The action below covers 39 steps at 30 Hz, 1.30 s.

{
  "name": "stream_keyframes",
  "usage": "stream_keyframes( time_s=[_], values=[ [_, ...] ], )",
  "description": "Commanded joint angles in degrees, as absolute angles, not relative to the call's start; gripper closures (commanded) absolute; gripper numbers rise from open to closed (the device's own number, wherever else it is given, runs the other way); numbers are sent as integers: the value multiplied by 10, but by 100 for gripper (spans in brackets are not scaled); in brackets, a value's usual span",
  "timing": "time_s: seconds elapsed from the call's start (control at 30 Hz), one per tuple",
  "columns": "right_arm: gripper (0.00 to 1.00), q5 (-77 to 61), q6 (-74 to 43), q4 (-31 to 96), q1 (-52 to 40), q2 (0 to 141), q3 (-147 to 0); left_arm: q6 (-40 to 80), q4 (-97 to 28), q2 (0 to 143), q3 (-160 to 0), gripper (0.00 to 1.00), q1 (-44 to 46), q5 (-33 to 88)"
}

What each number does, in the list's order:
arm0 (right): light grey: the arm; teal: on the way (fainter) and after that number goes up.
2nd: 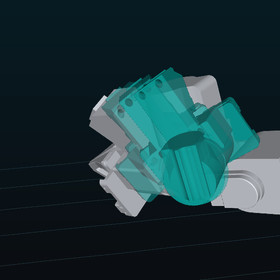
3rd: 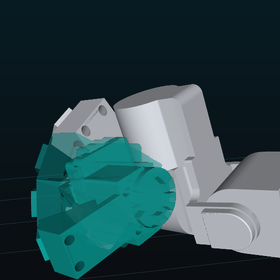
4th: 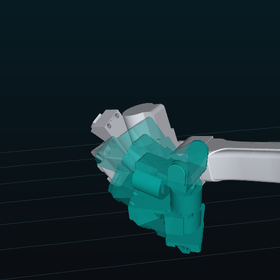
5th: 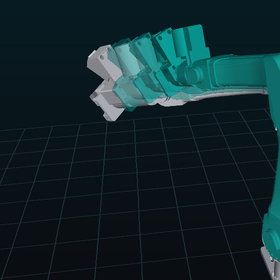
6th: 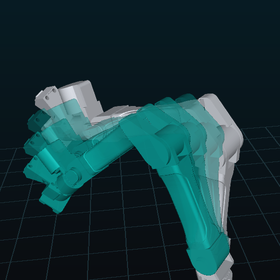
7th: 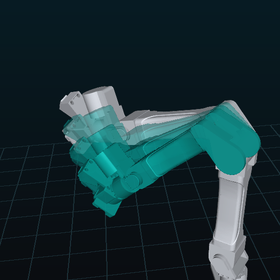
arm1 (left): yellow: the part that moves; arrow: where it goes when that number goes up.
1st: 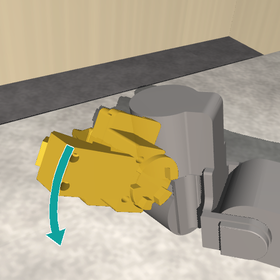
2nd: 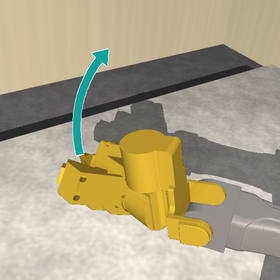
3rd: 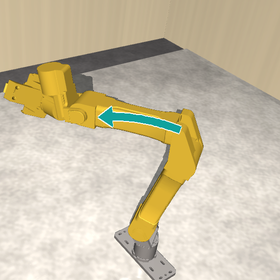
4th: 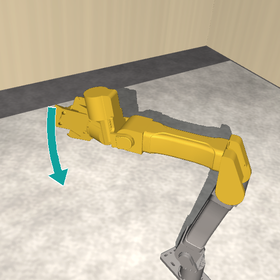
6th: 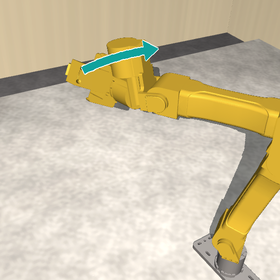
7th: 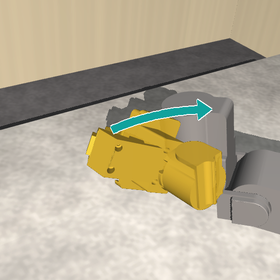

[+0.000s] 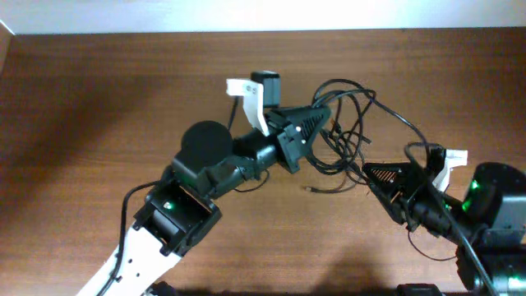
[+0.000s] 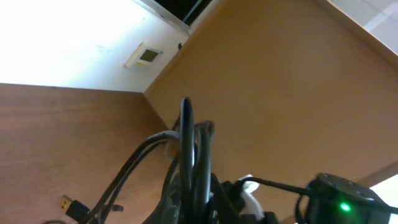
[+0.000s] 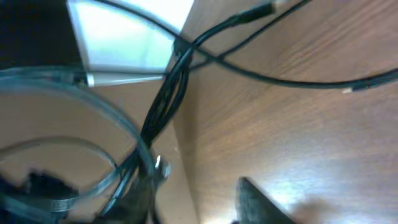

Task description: Untangle cables

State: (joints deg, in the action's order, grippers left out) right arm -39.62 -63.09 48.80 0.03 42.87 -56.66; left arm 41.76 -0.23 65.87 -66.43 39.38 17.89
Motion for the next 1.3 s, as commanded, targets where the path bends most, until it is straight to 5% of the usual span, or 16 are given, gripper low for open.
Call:
stream_keyframes(
  time_s=[0.0,0.1,0.23,0.43,0.63,0.93,1.0,1.1,1.17,1.2,1.27],
  values=[
    [76,-353,-635,487,4,449,-565,424,8,656,-678,100,412,163],
    [96,-352,-632,487,4,468,-565,424,2,656,-678,100,413,175],
    [96,-413,-586,476,4,465,-566,390,-59,656,-678,100,412,96],
    [96,-576,-533,348,4,434,-566,363,-179,656,-678,100,412,-186],
    [96,-638,-533,295,4,429,-566,362,-258,656,-678,100,401,-306],
    [96,-641,-510,298,4,429,-566,334,-291,653,-678,100,361,-325],
    [95,-622,-477,303,4,430,-566,291,-290,647,-678,100,349,-245],
    [40,-570,-437,349,4,432,-566,151,-274,634,-678,100,349,-46],
    [17,-534,-417,387,4,432,-566,30,-269,618,-678,100,349,113],
    [8,-520,-407,408,4,432,-566,-13,-269,605,-678,100,349,186],
    [5,-520,-391,414,4,432,-566,-56,-271,585,-678,100,349,268]
  ],
)
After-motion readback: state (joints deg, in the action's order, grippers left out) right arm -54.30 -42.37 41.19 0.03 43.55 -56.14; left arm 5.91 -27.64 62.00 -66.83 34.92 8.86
